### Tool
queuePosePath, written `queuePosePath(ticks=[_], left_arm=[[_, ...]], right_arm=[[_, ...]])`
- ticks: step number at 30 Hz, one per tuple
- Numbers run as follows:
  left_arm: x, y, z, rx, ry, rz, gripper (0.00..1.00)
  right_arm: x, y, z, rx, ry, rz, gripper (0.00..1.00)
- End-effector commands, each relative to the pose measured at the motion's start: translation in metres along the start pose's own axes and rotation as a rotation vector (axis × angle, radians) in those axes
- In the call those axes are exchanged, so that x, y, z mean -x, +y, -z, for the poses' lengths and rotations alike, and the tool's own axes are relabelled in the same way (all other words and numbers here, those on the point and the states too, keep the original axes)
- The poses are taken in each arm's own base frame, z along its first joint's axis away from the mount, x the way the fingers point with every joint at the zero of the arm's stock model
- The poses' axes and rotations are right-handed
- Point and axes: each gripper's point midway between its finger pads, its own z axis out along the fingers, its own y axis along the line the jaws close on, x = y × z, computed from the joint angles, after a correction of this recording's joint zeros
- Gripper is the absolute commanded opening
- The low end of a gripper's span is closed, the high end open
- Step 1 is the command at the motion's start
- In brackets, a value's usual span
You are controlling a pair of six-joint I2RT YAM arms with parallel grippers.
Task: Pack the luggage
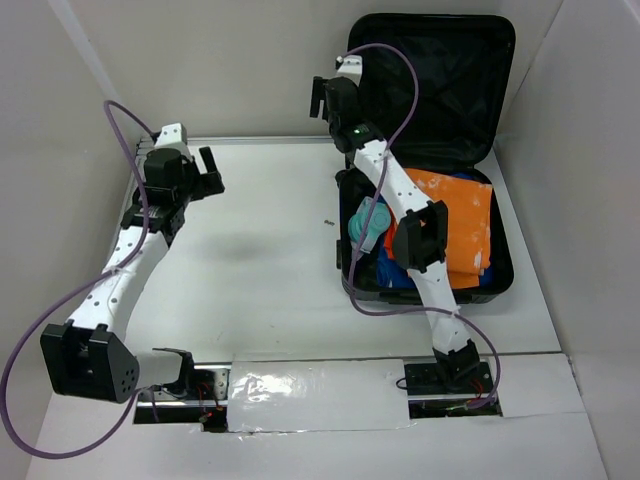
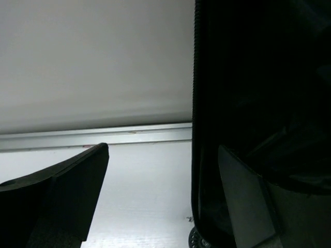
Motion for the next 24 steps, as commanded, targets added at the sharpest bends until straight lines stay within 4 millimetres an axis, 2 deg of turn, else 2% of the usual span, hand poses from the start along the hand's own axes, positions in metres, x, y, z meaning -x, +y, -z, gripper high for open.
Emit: queuePosePath(ticks=[1, 2, 6, 7, 8, 10, 14, 15, 17, 18, 22, 23, 24], left_arm=[[0.01, -0.004, 0.002, -0.014, -0.058, -0.076, 1.0], [0.007, -0.011, 0.005, -0.028, -0.056, -0.093, 1.0], [0.002, -0.01, 0.003, -0.028, -0.058, -0.083, 1.0], [0.001, -0.013, 0.003, -0.042, -0.054, -0.072, 1.0], [-0.001, -0.013, 0.0, -0.04, -0.045, -0.074, 1.0], [-0.002, -0.014, 0.0, -0.049, -0.043, -0.074, 1.0], [-0.001, -0.016, -0.005, -0.049, -0.043, -0.065, 1.0], [-0.005, -0.018, -0.008, -0.059, -0.028, -0.067, 1.0], [-0.009, -0.018, -0.012, -0.068, -0.014, -0.042, 1.0], [-0.008, -0.017, -0.012, -0.07, -0.012, -0.039, 1.0], [-0.01, -0.022, -0.017, -0.091, -0.002, -0.03, 1.0], [-0.008, -0.025, -0.021, -0.103, -0.005, -0.03, 1.0], [-0.013, -0.026, -0.024, -0.108, 0.011, -0.022, 1.0]], right_arm=[[0.025, -0.006, -0.004, -0.076, -0.113, 0.008, 0.91], [0.028, -0.006, -0.005, -0.074, -0.124, 0.012, 0.91], [0.004, -0.012, -0.019, -0.114, -0.114, 0.068, 0.88], [0.007, -0.019, -0.023, -0.125, -0.127, 0.06, 0.88], [0.007, -0.018, -0.023, -0.116, -0.126, 0.06, 0.88], [0.0, -0.035, -0.034, -0.135, -0.116, 0.063, 0.84], [0.014, -0.044, -0.038, -0.146, -0.164, 0.028, 0.74], [0.008, -0.044, -0.041, -0.147, -0.156, 0.032, 0.74], [0.016, -0.044, -0.041, -0.144, -0.185, 0.039, 0.74], [0.017, -0.05, -0.043, -0.153, -0.187, 0.038, 0.74], [0.026, -0.046, -0.045, -0.104, -0.217, 0.055, 0.74], [0.031, -0.051, -0.047, -0.112, -0.23, 0.048, 0.74], [0.031, -0.05, -0.047, -0.103, -0.23, 0.049, 0.74]])
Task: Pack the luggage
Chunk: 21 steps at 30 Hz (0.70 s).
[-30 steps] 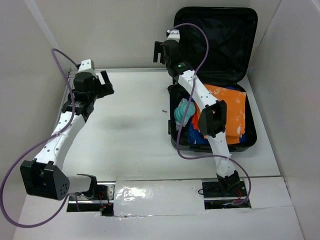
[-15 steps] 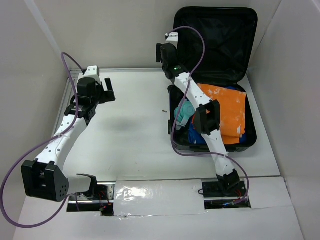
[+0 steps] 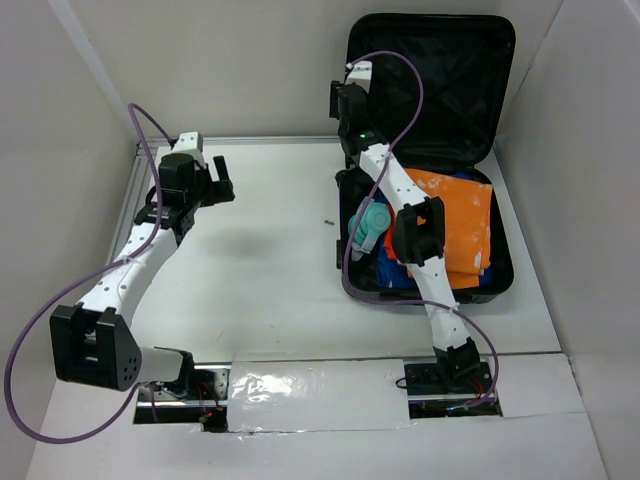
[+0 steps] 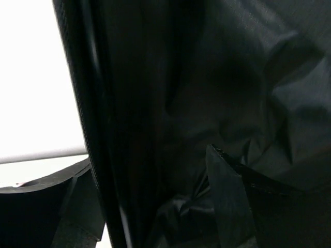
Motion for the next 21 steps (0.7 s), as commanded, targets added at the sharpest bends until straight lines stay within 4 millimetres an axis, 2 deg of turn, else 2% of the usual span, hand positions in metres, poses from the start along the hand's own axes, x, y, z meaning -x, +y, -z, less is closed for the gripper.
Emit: queuePosePath(ticks=[1, 5, 7, 8, 11, 15, 17, 18, 19, 20, 21], left_arm=[[0.024, -0.012, -0.005, -0.051, -0.062, 0.028, 1.0], [0.025, -0.011, -0.01, -0.055, -0.061, 0.031, 1.0], [0.025, -0.011, -0.01, -0.055, -0.061, 0.031, 1.0], [0.026, -0.007, -0.01, -0.047, -0.063, 0.035, 1.0], [0.026, -0.005, -0.01, -0.049, -0.062, 0.038, 1.0], [0.029, -0.005, -0.007, -0.065, -0.067, 0.05, 1.0], [0.025, -0.006, -0.008, -0.073, -0.055, 0.05, 1.0], [0.025, -0.008, -0.006, -0.086, -0.063, 0.05, 1.0], [0.028, -0.009, -0.006, -0.089, -0.072, 0.05, 1.0], [0.027, -0.012, -0.006, -0.105, -0.068, 0.049, 1.0], [0.028, -0.016, -0.005, -0.131, -0.071, 0.048, 1.0]], right_arm=[[0.054, 0.003, 0.0, 0.034, -0.149, -0.057, 0.73], [0.053, 0.005, -0.002, 0.044, -0.164, -0.044, 0.65], [0.063, 0.005, -0.002, 0.044, -0.192, -0.048, 0.61], [0.056, 0.006, -0.004, 0.044, -0.183, -0.042, 0.55], [0.064, 0.007, -0.003, 0.053, -0.208, -0.044, 0.44], [0.067, 0.007, -0.003, 0.052, -0.217, -0.038, 0.19], [0.08, 0.002, 0.002, 0.033, -0.234, -0.05, 0.08], [0.08, -0.001, 0.002, 0.021, -0.234, -0.041, 0.03], [0.086, 0.001, 0.007, 0.015, -0.236, -0.032, 0.0], [0.096, -0.006, 0.011, -0.016, -0.247, -0.043, 0.0], [0.098, -0.003, 0.016, -0.026, -0.247, -0.031, 0.0]])
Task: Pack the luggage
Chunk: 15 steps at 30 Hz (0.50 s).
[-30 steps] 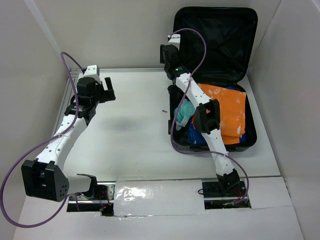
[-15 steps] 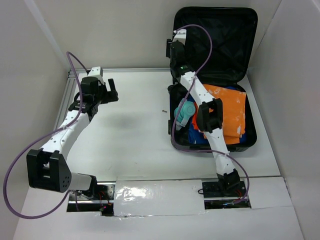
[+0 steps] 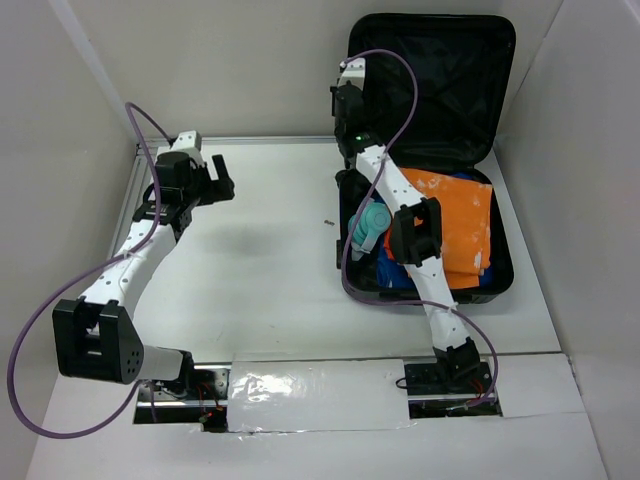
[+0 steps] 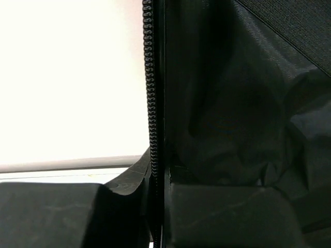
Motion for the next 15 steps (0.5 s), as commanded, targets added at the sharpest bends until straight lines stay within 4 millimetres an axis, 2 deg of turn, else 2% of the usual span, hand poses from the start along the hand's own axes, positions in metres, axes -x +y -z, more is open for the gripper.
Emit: queuePosePath(ticks=[1, 2, 3, 4, 6, 7, 8, 9, 10, 11, 12, 13, 14, 15], left_arm=[[0.027, -0.02, 0.002, -0.097, -0.079, 0.018, 1.0], [0.03, -0.023, 0.002, -0.113, -0.088, 0.017, 1.0], [0.03, -0.025, -0.001, -0.123, -0.083, 0.017, 1.0], [0.037, -0.03, 0.001, -0.148, -0.098, 0.015, 1.0], [0.034, -0.032, -0.008, -0.157, -0.078, 0.015, 1.0], [0.044, -0.037, -0.009, -0.177, -0.096, 0.013, 1.0], [0.047, -0.038, -0.012, -0.178, -0.098, 0.012, 1.0], [0.045, -0.04, -0.019, -0.185, -0.084, 0.012, 1.0], [0.056, -0.043, -0.02, -0.19, -0.103, 0.011, 1.0], [0.056, -0.048, -0.022, -0.216, -0.089, 0.009, 1.0], [0.058, -0.05, -0.025, -0.23, -0.088, -0.002, 1.0], [0.062, -0.053, -0.03, -0.24, -0.089, -0.003, 1.0], [0.061, -0.057, -0.033, -0.245, -0.081, -0.017, 1.0], [0.061, -0.059, -0.035, -0.254, -0.077, -0.017, 0.98]], right_arm=[[0.083, -0.02, 0.016, -0.104, -0.157, -0.03, 0.0], [0.076, -0.018, 0.019, -0.112, -0.141, 0.0, 0.0], [0.085, -0.019, 0.026, -0.138, -0.15, -0.011, 0.0], [0.084, -0.023, 0.028, -0.156, -0.141, 0.006, 0.0], [0.075, -0.024, 0.034, -0.183, -0.12, 0.0, 0.0], [0.089, -0.022, 0.043, -0.195, -0.142, -0.038, 0.0], [0.073, -0.017, 0.047, -0.192, -0.111, -0.03, 0.0], [0.072, -0.02, 0.05, -0.2, -0.102, -0.035, 0.0], [0.092, -0.022, 0.062, -0.208, -0.128, -0.066, 0.0], [0.073, -0.018, 0.068, -0.197, -0.112, -0.055, 0.0], [0.075, -0.021, 0.075, -0.196, -0.12, -0.071, 0.0], [0.101, -0.023, 0.091, -0.185, -0.156, -0.112, 0.0], [0.084, -0.025, 0.096, -0.183, -0.125, -0.113, 0.0], [0.088, -0.028, 0.102, -0.182, -0.132, -0.13, 0.0]])
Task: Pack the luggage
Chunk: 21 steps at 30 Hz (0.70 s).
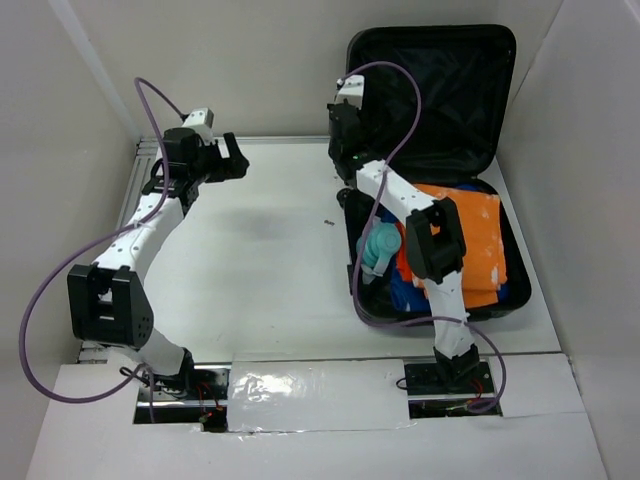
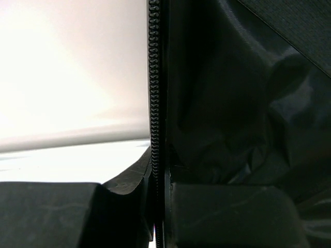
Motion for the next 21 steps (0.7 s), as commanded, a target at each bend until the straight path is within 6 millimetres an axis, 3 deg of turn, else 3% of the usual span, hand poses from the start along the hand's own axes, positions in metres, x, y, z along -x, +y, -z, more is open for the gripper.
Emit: queuePosePath(ticks=[1, 2, 3, 5, 6, 7, 8, 9, 10, 11, 13, 14, 16, 17, 18, 19, 21], left_arm=[[0.031, -0.019, -0.006, -0.079, -0.067, -0.033, 0.98], [0.033, -0.02, -0.012, -0.091, -0.071, -0.035, 0.98], [0.038, -0.025, -0.014, -0.115, -0.085, -0.04, 0.98], [0.048, -0.032, -0.019, -0.145, -0.095, -0.036, 0.98], [0.044, -0.031, -0.029, -0.151, -0.078, -0.033, 0.98], [0.044, -0.032, -0.033, -0.158, -0.068, -0.032, 0.98], [0.058, -0.038, -0.035, -0.176, -0.091, -0.03, 0.98], [0.057, -0.044, -0.039, -0.193, -0.079, -0.032, 0.97], [0.052, -0.044, -0.05, -0.203, -0.059, -0.019, 0.97], [0.063, -0.052, -0.052, -0.218, -0.081, -0.027, 0.97], [0.062, -0.053, -0.063, -0.227, -0.07, -0.005, 0.97], [0.061, -0.061, -0.066, -0.252, -0.064, -0.01, 0.97], [0.072, -0.073, -0.069, -0.291, -0.083, 0.002, 0.97], [0.063, -0.082, -0.08, -0.306, -0.061, -0.001, 0.97], [0.072, -0.087, -0.081, -0.321, -0.073, -0.006, 0.97], [0.07, -0.098, -0.085, -0.347, -0.067, -0.002, 0.97], [0.068, -0.114, -0.097, -0.381, -0.055, 0.001, 0.97]], right_arm=[[0.097, -0.041, 0.046, -0.143, -0.152, -0.17, 0.0], [0.096, -0.046, 0.05, -0.161, -0.149, -0.182, 0.0], [0.083, -0.049, 0.052, -0.171, -0.109, -0.173, 0.0], [0.092, -0.055, 0.062, -0.17, -0.101, -0.194, 0.0], [0.081, -0.054, 0.066, -0.145, -0.078, -0.182, 0.0], [0.081, -0.053, 0.071, -0.116, -0.08, -0.184, 0.0], [0.101, -0.054, 0.083, -0.071, -0.109, -0.207, 0.0], [0.104, -0.056, 0.089, -0.055, -0.116, -0.226, 0.0], [0.091, -0.058, 0.095, -0.047, -0.095, -0.229, 0.0], [0.104, -0.062, 0.108, -0.048, -0.113, -0.259, 0.0], [0.093, -0.063, 0.12, -0.047, -0.092, -0.266, 0.0], [0.099, -0.058, 0.134, -0.03, -0.097, -0.276, 0.0], [0.084, -0.06, 0.146, -0.052, -0.077, -0.26, 0.0], [0.086, -0.055, 0.158, -0.039, -0.078, -0.266, 0.0], [0.086, -0.059, 0.164, -0.069, -0.083, -0.273, 0.0], [0.075, -0.059, 0.17, -0.081, -0.062, -0.268, 0.0], [0.072, -0.06, 0.184, -0.112, -0.052, -0.289, 0.0]])
